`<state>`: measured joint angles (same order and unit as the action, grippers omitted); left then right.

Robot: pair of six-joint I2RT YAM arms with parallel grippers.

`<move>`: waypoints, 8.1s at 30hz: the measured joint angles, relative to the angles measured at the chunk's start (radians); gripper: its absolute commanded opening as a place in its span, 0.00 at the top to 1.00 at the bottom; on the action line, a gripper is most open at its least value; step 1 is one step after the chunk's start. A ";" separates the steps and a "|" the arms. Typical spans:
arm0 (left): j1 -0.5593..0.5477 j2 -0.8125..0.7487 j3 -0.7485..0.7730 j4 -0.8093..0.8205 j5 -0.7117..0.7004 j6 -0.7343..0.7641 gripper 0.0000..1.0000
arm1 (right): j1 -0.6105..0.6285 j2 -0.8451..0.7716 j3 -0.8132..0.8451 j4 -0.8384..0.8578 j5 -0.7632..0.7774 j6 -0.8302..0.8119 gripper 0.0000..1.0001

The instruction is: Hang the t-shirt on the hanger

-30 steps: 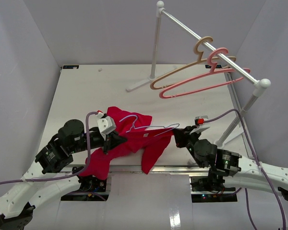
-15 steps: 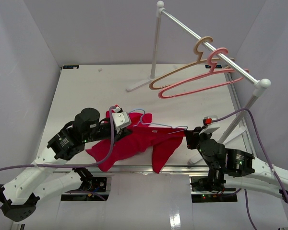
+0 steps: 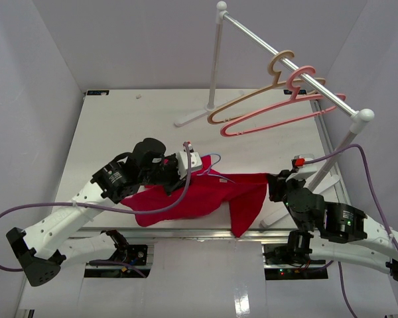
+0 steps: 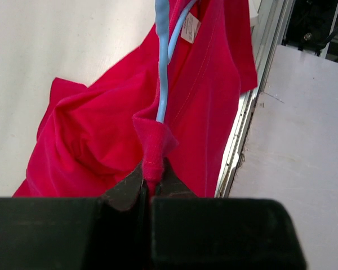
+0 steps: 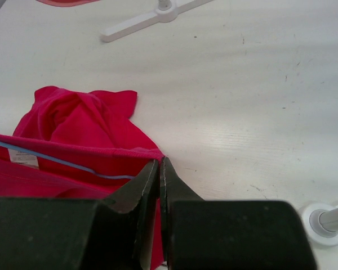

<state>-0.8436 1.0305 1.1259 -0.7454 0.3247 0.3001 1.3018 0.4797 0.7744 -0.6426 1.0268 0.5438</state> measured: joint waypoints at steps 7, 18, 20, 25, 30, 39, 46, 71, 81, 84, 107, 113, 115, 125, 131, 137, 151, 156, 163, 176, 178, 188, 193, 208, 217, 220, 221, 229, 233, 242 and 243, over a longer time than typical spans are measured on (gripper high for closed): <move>-0.013 0.012 -0.017 0.010 0.000 0.012 1.00 | -0.001 0.108 0.106 -0.035 -0.007 -0.057 0.92; -0.012 -0.019 -0.106 0.099 0.132 -0.077 1.00 | -0.010 0.420 0.299 0.059 -0.473 -0.279 0.89; -0.012 -0.044 -0.146 0.108 0.162 -0.095 1.00 | -0.010 0.423 0.303 0.074 -0.549 -0.302 0.80; -0.012 -0.120 -0.204 0.121 0.231 -0.121 1.00 | -0.010 0.398 0.298 0.149 -0.687 -0.368 0.53; -0.012 -0.196 -0.220 0.141 0.273 -0.135 1.00 | -0.010 0.467 0.336 0.213 -0.843 -0.427 0.47; -0.012 -0.267 -0.249 0.151 0.309 -0.155 1.00 | -0.010 0.548 0.346 0.325 -0.958 -0.478 0.74; -0.014 -0.266 -0.225 0.143 0.258 -0.191 0.81 | -0.006 0.540 0.327 0.430 -0.968 -0.503 0.92; -0.017 -0.334 0.042 -0.012 -0.416 -0.236 0.54 | -0.008 0.579 0.789 0.021 -0.876 -0.537 0.92; -0.016 -0.418 0.107 -0.114 -0.509 -0.233 0.53 | -0.009 0.575 0.829 -0.040 -0.792 -0.564 0.92; -0.016 -0.442 0.132 -0.135 -0.480 -0.241 0.50 | -0.009 0.565 0.834 -0.043 -0.768 -0.570 0.92; -0.016 -0.416 -0.130 -0.031 -0.429 -0.322 1.00 | -0.008 0.515 0.841 -0.035 -0.733 -0.574 0.92; -0.016 -0.445 -0.130 -0.027 -0.666 -0.365 1.00 | -0.009 0.525 0.857 -0.041 -0.703 -0.579 0.92; -0.016 -0.453 -0.128 -0.023 -0.739 -0.371 1.00 | -0.009 0.536 0.873 -0.041 -0.690 -0.581 0.92; -0.015 -0.422 -0.082 0.014 -0.779 -0.349 0.40 | -0.008 0.567 0.906 -0.044 -0.665 -0.589 0.92; -0.015 -0.428 -0.082 0.010 -0.538 -0.320 0.32 | -0.008 0.568 0.907 -0.045 -0.665 -0.590 0.92; -0.016 -0.437 -0.064 -0.033 -0.467 -0.309 0.36 | -0.008 0.567 0.907 -0.046 -0.665 -0.593 0.92; -0.016 -0.402 -0.044 -0.023 -0.453 -0.317 0.45 | -0.008 0.565 0.907 -0.044 -0.683 -0.592 0.92; -0.016 -0.339 -0.077 -0.014 -0.521 -0.320 0.94 | -0.008 0.565 0.907 -0.043 -0.690 -0.592 0.92; -0.016 -0.361 -0.090 0.005 -0.639 -0.323 1.00 | -0.008 0.563 0.907 -0.040 -0.690 -0.592 0.92; -0.016 -0.358 -0.090 0.019 -0.813 -0.342 0.72 | -0.008 0.617 0.959 -0.037 -0.672 -0.601 0.92; -0.016 -0.347 -0.090 0.015 -0.824 -0.348 0.47 | -0.008 0.635 0.967 -0.036 -0.667 -0.603 0.92; -0.016 -0.327 0.120 -0.102 -0.687 -0.331 0.37 | -0.008 0.711 0.965 -0.037 -0.669 -0.602 0.92; -0.016 -0.326 0.287 -0.115 -0.533 -0.268 0.46 | -0.009 0.715 0.927 -0.022 -0.696 -0.596 0.92; -0.016 -0.292 0.150 -0.227 -0.577 -0.296 0.51 | -0.008 0.656 0.864 0.017 -0.723 -0.589 0.92; -0.016 -0.338 0.075 -0.183 -0.664 -0.336 1.00 | -0.008 0.607 0.860 0.019 -0.722 -0.579 0.92; -0.016 -0.347 0.073 -0.161 -0.715 -0.352 1.00 | -0.008 0.597 0.846 0.023 -0.721 -0.579 0.92; -0.016 -0.348 0.073 -0.157 -0.737 -0.360 1.00 | -0.008 0.595 0.844 0.024 -0.719 -0.578 0.92; -0.016 -0.334 0.073 -0.140 -0.810 -0.403 0.36 | -0.008 0.590 0.839 0.039 -0.709 -0.578 0.92; -0.015 -0.327 0.074 -0.133 -0.690 -0.371 0.31 | -0.008 0.593 0.838 0.039 -0.708 -0.578 0.92; -0.015 -0.278 0.260 -0.114 -0.295 -0.243 0.33 | -0.010 0.670 0.837 0.033 -0.813 -0.584 0.92; -0.015 -0.261 0.280 -0.112 -0.258 -0.233 0.33 | -0.010 0.679 0.837 0.032 -0.828 -0.584 0.92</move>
<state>-0.8588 0.7697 1.4060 -0.8571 0.0664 0.0672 1.2922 1.1588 1.6117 -0.6104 0.1992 -0.0404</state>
